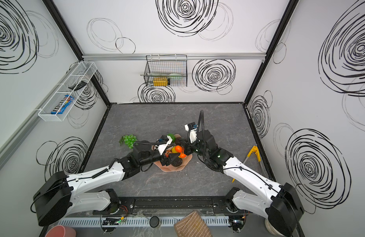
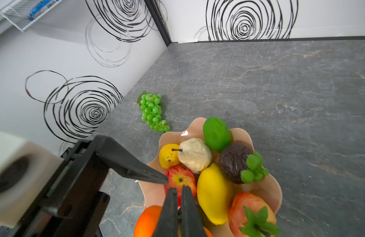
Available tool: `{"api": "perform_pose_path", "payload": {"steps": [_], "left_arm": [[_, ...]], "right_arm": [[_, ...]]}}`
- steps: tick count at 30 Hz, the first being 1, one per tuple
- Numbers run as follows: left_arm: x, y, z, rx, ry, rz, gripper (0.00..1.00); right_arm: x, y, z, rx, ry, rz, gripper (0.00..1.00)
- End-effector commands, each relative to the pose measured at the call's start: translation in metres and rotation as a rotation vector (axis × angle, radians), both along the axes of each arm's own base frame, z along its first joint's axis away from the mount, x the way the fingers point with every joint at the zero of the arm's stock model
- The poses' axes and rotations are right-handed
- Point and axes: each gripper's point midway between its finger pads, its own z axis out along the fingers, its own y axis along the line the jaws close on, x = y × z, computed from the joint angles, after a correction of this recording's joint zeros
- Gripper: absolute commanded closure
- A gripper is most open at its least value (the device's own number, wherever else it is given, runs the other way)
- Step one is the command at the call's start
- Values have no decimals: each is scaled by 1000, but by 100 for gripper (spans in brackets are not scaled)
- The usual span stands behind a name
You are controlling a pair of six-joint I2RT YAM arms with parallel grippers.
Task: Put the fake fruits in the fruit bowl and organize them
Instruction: 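Grasp the tangerines with the right gripper while the left gripper releases them, then lower the tangerines into the bowl with the right gripper while the left gripper withdraws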
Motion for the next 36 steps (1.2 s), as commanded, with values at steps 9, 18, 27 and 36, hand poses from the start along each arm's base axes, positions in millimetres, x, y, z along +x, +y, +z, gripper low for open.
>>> {"api": "perform_pose_path", "payload": {"steps": [9, 18, 27, 36], "left_arm": [[23, 87, 48, -183, -186, 417, 16], [23, 94, 49, -195, -187, 436, 16], [19, 94, 51, -206, -190, 421, 16], [18, 93, 52, -205, -191, 418, 16]], "right_arm": [[6, -22, -26, -179, 51, -231, 100], [5, -15, -43, -214, 79, -256, 100], [11, -4, -55, -239, 88, -251, 100], [13, 5, -59, -242, 82, -234, 98]]}}
